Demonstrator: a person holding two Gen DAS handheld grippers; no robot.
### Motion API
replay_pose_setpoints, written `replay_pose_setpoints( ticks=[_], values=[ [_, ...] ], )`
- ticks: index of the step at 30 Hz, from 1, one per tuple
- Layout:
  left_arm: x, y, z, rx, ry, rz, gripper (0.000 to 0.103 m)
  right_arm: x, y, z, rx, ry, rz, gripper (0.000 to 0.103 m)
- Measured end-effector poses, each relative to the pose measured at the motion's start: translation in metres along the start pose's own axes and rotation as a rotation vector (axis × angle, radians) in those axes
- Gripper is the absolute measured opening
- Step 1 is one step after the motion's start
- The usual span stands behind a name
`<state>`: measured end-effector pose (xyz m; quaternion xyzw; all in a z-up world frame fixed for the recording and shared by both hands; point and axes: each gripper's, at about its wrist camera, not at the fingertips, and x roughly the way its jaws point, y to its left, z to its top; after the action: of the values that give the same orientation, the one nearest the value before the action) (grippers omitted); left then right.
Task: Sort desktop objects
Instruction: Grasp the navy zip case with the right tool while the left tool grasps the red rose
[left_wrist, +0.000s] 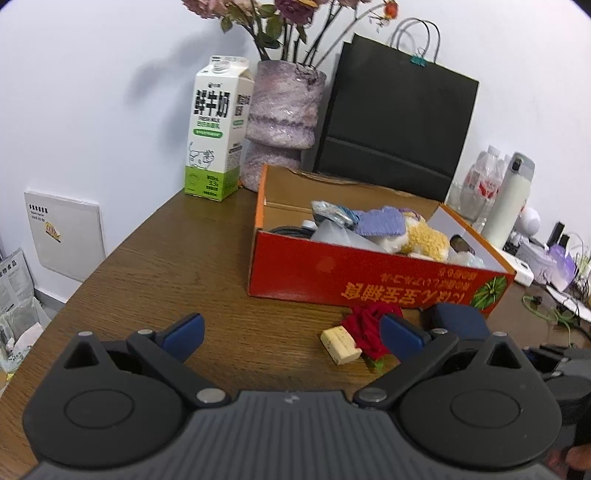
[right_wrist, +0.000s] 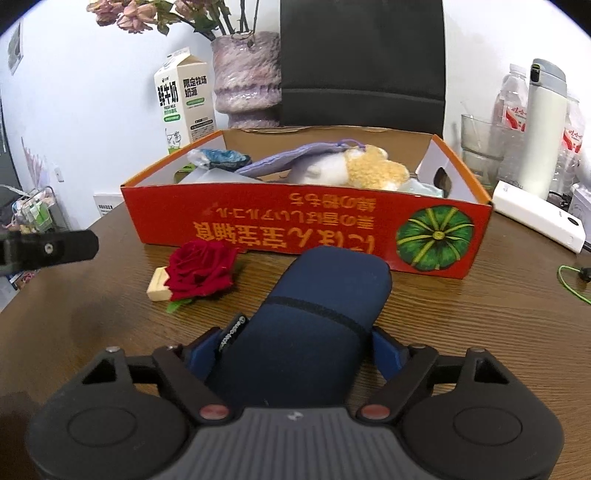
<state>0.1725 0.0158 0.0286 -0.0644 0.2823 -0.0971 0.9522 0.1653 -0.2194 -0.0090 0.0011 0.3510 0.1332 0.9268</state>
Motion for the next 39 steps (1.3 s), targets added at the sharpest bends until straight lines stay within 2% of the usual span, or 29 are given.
replay_pose_setpoints(
  ticks=[6, 8, 12, 14, 15, 16, 18, 20, 25, 28, 33, 39],
  values=[
    [0.012, -0.032, -0.001, 0.079, 0.022, -0.019, 0.103, -0.003, -0.020, -0.002, 0.009, -0.005, -0.006, 0.082],
    [0.024, -0.051, 0.001, 0.114, 0.043, -0.030, 0.099, -0.002, -0.022, -0.002, 0.009, -0.004, 0.001, 0.082],
    [0.055, -0.080, 0.000, 0.148, 0.089, -0.022, 0.080, -0.003, -0.022, -0.003, -0.015, -0.004, -0.001, 0.083],
    [0.070, -0.087, -0.001, 0.156, 0.112, -0.001, 0.075, -0.002, -0.022, -0.003, -0.021, -0.002, 0.002, 0.084],
    [0.074, -0.087, -0.001, 0.160, 0.112, 0.010, 0.073, -0.001, -0.023, -0.003, -0.021, -0.002, 0.005, 0.084],
    [0.076, -0.089, -0.001, 0.177, 0.099, 0.034, 0.066, -0.001, -0.023, -0.003, -0.024, -0.004, 0.003, 0.085],
    [0.080, -0.088, -0.001, 0.176, 0.114, 0.027, 0.057, 0.001, -0.022, -0.003, -0.031, -0.005, -0.003, 0.086],
    [0.081, -0.085, -0.002, 0.179, 0.111, 0.029, 0.053, 0.002, -0.021, -0.004, -0.037, -0.008, -0.011, 0.087],
    [0.078, -0.083, -0.002, 0.171, 0.108, 0.014, 0.051, 0.004, -0.017, -0.006, -0.049, -0.014, -0.038, 0.090],
    [0.076, -0.083, -0.003, 0.169, 0.107, 0.012, 0.052, 0.006, -0.016, -0.006, -0.034, -0.007, -0.067, 0.097],
    [0.077, -0.082, -0.003, 0.166, 0.108, 0.011, 0.053, 0.014, -0.017, 0.000, 0.009, 0.005, -0.119, 0.103],
    [0.076, -0.080, -0.003, 0.156, 0.107, 0.006, 0.053, 0.016, -0.017, 0.001, 0.021, -0.004, -0.130, 0.100]
  ],
)
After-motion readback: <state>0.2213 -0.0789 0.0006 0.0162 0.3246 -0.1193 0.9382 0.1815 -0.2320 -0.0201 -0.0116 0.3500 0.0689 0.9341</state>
